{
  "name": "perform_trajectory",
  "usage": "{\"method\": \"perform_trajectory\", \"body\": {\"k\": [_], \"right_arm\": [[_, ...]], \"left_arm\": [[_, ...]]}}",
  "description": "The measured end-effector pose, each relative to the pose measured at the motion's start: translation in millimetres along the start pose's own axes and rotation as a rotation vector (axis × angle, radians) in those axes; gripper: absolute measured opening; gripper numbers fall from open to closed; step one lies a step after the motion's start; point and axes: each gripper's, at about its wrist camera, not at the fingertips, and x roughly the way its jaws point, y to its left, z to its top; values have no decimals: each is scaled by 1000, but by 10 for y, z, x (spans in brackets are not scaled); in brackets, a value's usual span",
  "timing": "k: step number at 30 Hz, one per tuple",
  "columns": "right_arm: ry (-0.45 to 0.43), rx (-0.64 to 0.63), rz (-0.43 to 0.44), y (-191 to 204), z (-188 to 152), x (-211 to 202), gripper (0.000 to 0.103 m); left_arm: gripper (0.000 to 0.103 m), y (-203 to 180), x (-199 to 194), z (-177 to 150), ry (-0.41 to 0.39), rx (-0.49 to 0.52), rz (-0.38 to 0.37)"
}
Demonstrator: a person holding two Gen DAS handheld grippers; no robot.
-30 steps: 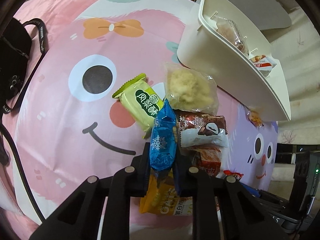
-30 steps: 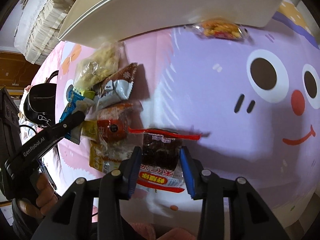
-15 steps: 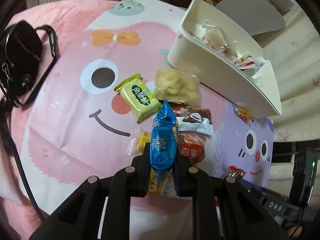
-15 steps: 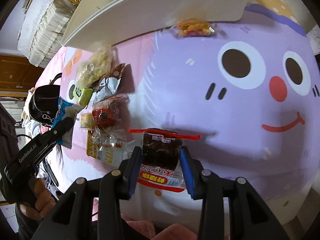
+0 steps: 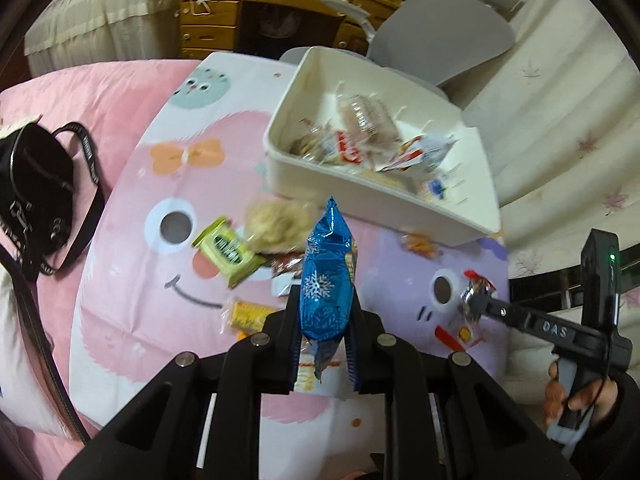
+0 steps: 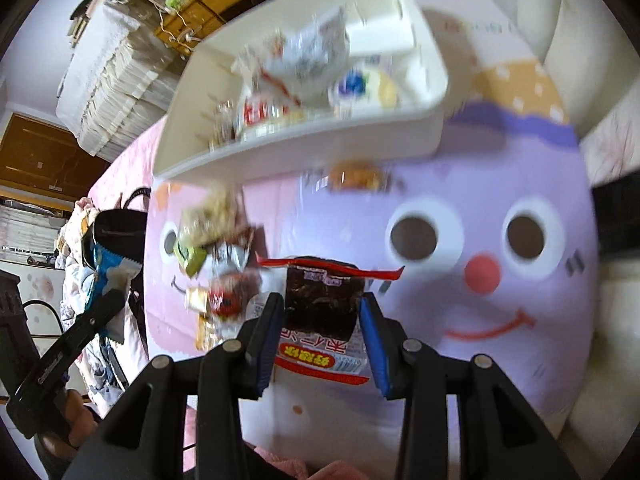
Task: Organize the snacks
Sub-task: 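Carry both packets over the white tray and open both tools to release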
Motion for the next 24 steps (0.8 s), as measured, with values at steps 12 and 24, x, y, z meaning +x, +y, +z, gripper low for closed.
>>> {"method": "perform_trajectory", "body": {"k": [12, 24], "right_arm": [[-158, -31, 11, -105, 605, -433, 39], [-258, -53, -27, -97, 965, -387, 39]], "left_arm": [[16, -399, -88, 687, -41, 92, -2], [16, -630, 311, 1198, -39, 143, -58]]}}
